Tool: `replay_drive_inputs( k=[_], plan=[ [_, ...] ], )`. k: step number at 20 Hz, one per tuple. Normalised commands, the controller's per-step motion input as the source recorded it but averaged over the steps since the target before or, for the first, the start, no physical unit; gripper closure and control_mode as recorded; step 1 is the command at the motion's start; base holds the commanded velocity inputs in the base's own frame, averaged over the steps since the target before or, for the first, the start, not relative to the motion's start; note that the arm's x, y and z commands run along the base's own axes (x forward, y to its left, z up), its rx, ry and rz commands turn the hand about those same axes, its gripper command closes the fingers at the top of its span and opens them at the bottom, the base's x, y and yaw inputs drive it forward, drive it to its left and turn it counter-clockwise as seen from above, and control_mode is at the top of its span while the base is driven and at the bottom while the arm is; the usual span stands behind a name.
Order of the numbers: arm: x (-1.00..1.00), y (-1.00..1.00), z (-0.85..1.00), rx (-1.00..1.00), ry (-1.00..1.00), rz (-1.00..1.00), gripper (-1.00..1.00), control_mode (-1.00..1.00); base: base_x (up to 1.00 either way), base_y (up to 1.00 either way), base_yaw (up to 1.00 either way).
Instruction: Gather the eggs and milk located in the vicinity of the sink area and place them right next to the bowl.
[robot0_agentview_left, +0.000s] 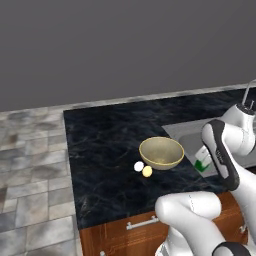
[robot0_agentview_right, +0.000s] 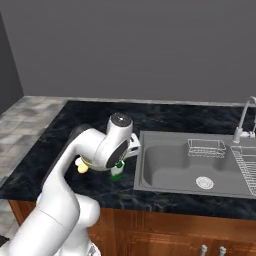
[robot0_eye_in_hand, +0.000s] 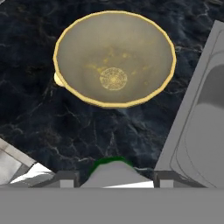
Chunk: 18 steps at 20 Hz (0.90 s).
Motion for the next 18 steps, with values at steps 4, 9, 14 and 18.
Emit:
replay_drive_inputs(
  k=[4, 9, 14, 18],
  plan=[
    [0.32, 0.0, -0.26, 0.0, 0.0, 0.03, 1.0, -1.0, 0.0, 0.0, 0.0],
    [0.28, 0.0, -0.29, 0.0, 0.0, 0.01, 1.0, -1.0, 0.0, 0.0, 0.0],
    [0.18, 0.0, -0.29, 0.0, 0.0, 0.02, 1.0, -1.0, 0.0, 0.0, 0.0],
    [0.14, 0.0, -0.24, 0.0, 0.0, 0.02, 1.0, -1.0, 0.0, 0.0, 0.0]
  ],
)
